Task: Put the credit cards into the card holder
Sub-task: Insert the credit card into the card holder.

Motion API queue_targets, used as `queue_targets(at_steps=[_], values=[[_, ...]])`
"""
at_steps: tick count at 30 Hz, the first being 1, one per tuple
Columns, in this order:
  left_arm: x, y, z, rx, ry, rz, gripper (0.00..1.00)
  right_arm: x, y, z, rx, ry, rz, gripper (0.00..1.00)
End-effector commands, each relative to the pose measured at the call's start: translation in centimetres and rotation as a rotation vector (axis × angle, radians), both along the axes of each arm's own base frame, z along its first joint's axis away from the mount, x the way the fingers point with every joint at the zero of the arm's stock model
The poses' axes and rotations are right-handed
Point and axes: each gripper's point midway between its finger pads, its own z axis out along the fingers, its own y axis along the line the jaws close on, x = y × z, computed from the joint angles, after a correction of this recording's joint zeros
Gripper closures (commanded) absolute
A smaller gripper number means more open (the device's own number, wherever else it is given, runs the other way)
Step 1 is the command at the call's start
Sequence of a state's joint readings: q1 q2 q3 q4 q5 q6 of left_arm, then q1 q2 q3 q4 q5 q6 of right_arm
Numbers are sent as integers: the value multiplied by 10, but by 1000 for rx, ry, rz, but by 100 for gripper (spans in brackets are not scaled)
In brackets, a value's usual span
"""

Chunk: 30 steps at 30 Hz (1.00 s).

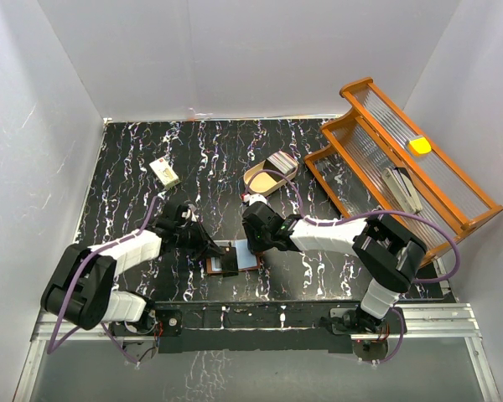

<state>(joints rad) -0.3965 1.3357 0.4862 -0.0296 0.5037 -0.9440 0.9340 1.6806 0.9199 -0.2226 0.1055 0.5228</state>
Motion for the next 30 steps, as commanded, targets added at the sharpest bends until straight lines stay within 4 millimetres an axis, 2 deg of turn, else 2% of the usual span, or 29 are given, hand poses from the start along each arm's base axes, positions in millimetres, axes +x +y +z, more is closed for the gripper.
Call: queue_targets(at_steps=[1,13,21,30], values=[[-10,3,-7,13,58,10,100,-4,-10,-15,-55,17,-2,79],[9,-2,-13,38,9,-37,100,-3,-5,-12,-38,21,5,79],[22,-6,-7,41,-63,-83,100,-4,-4,-14,-36,25,12,79],[19,-9,-9,2,-63,-68,100,-3,-3,-13,-29,22,9,79]])
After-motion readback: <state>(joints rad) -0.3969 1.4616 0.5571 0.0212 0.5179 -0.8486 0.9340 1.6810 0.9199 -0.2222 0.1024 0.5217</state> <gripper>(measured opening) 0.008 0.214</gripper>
